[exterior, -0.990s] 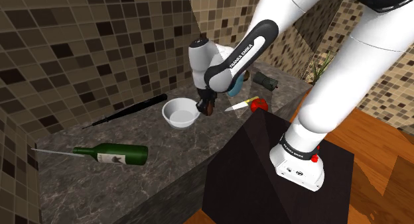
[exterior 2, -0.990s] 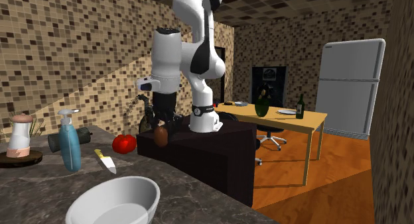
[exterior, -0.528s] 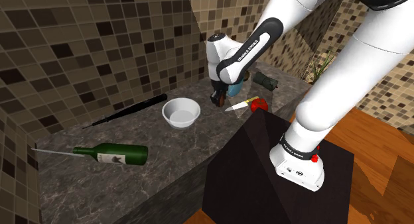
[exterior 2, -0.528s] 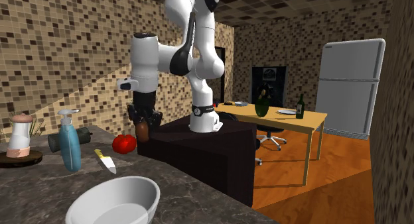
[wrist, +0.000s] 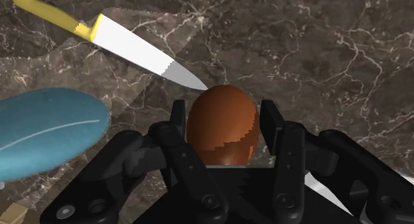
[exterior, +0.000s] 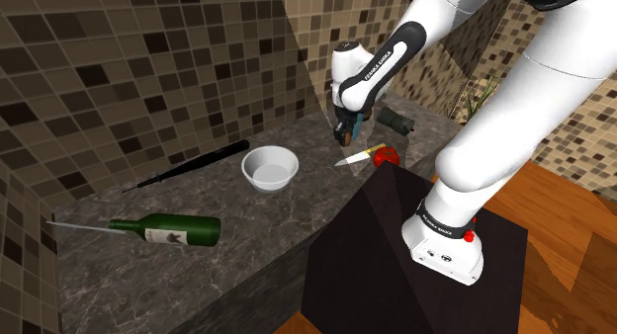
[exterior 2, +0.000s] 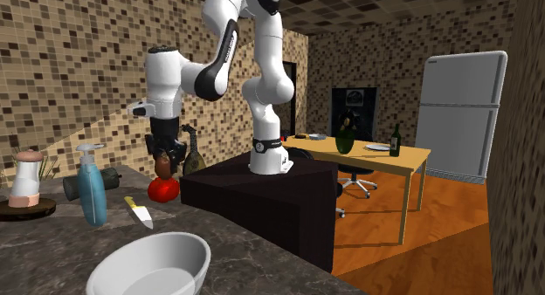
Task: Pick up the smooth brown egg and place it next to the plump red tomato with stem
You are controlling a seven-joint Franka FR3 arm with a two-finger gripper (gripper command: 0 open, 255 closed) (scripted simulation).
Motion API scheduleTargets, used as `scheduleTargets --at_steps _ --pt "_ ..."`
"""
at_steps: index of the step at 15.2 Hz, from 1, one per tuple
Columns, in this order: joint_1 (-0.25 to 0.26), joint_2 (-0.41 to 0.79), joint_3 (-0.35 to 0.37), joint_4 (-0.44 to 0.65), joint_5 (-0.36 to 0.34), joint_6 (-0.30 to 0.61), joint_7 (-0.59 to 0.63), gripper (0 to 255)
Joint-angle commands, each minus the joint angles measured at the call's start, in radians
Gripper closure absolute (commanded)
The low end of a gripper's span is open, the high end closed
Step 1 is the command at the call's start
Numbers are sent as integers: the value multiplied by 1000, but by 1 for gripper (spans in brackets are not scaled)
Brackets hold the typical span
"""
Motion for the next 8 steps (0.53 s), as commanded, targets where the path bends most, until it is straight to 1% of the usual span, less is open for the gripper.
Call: scheduleTargets --at_steps 1,5,8 --pt "-29 10 -31 11 -12 10 -50 255" --pt "-87 52 -92 57 -27 27 -156 255" --pt "-129 91 -132 104 -25 37 -239 255"
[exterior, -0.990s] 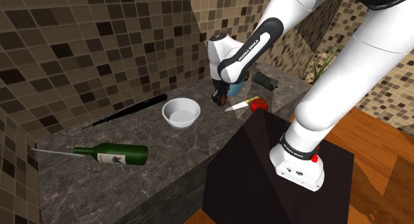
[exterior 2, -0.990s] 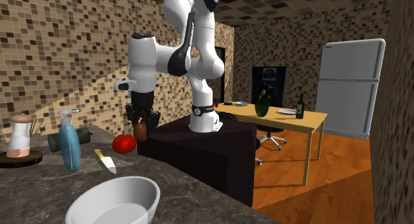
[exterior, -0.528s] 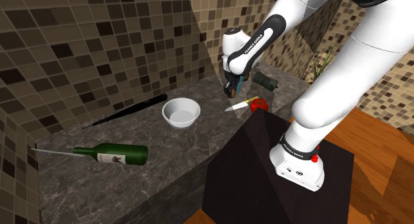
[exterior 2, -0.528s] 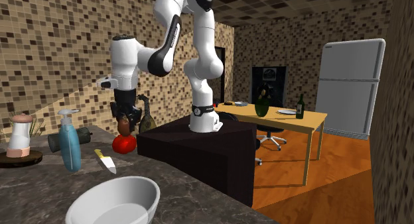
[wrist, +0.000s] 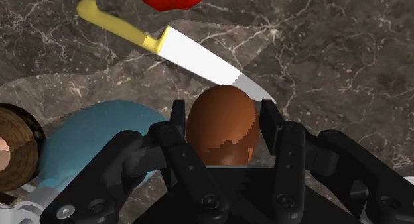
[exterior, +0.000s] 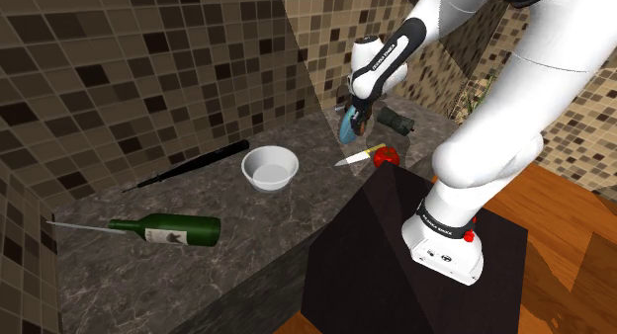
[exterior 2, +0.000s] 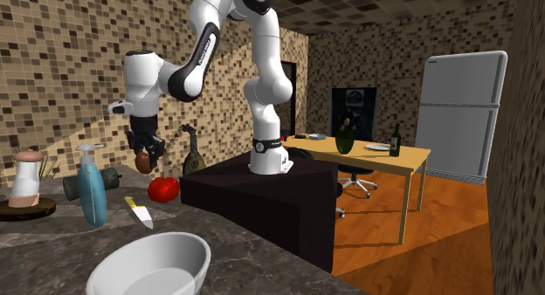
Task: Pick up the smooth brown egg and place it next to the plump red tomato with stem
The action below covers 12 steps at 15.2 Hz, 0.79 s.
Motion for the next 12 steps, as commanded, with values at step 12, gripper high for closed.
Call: scheduleTargets --at_steps 12 --pt "-183 226 -105 296 97 -2 -372 255"
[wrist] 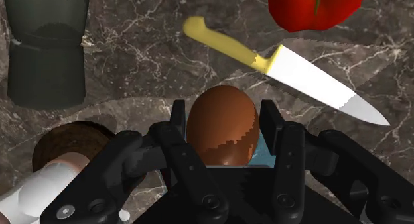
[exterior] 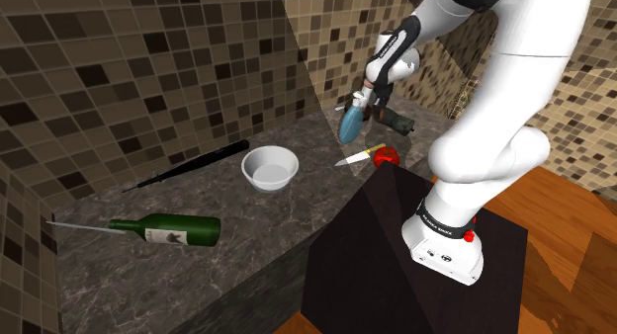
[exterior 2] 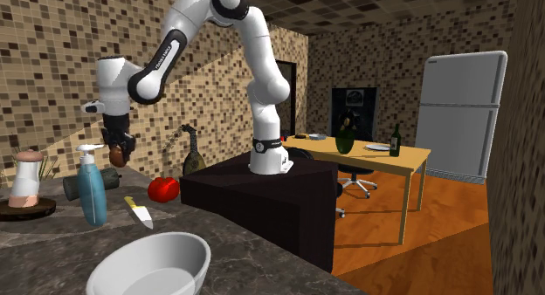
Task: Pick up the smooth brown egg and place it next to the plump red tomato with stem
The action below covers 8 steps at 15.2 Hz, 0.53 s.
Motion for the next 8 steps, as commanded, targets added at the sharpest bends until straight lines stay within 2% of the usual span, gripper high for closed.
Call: scheduleTargets --at_steps 1,4,8 --pt "-32 31 -7 52 22 -12 -60 255" --pt "-76 93 -10 144 55 -31 -135 255" --pt "-78 136 -10 143 51 13 -124 255"
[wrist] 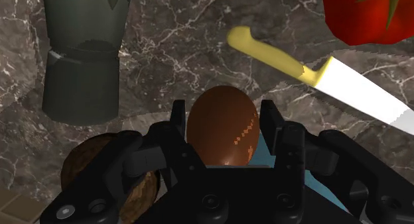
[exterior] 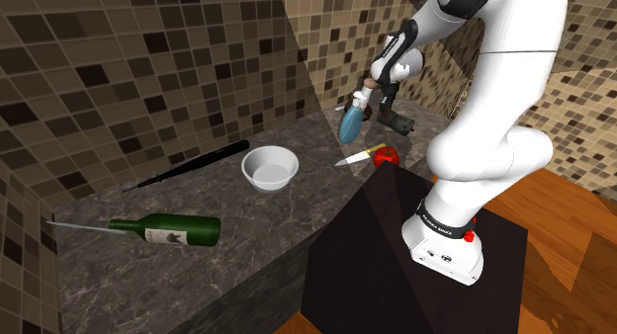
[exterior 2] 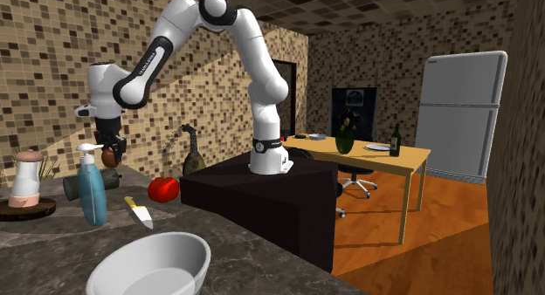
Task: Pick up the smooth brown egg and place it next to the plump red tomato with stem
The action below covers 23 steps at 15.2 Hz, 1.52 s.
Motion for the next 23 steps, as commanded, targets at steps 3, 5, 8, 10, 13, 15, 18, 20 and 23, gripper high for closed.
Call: scheduleTargets --at_steps 3,5,8,10,13,15,18,20,23 --pt "-2 43 -2 1 -3 42 7 255" --pt "-2 66 -2 3 -5 63 12 255" --pt "-2 102 -4 8 -7 94 20 255" --pt "-1 126 -5 12 -9 114 25 255" --pt "-1 163 -6 20 -11 143 32 255" --pt "-1 189 -7 26 -12 162 37 255" --pt "0 227 -8 37 -13 189 44 255" --pt "0 254 -9 45 -14 206 48 255" --pt "1 294 -10 60 -15 232 55 255"
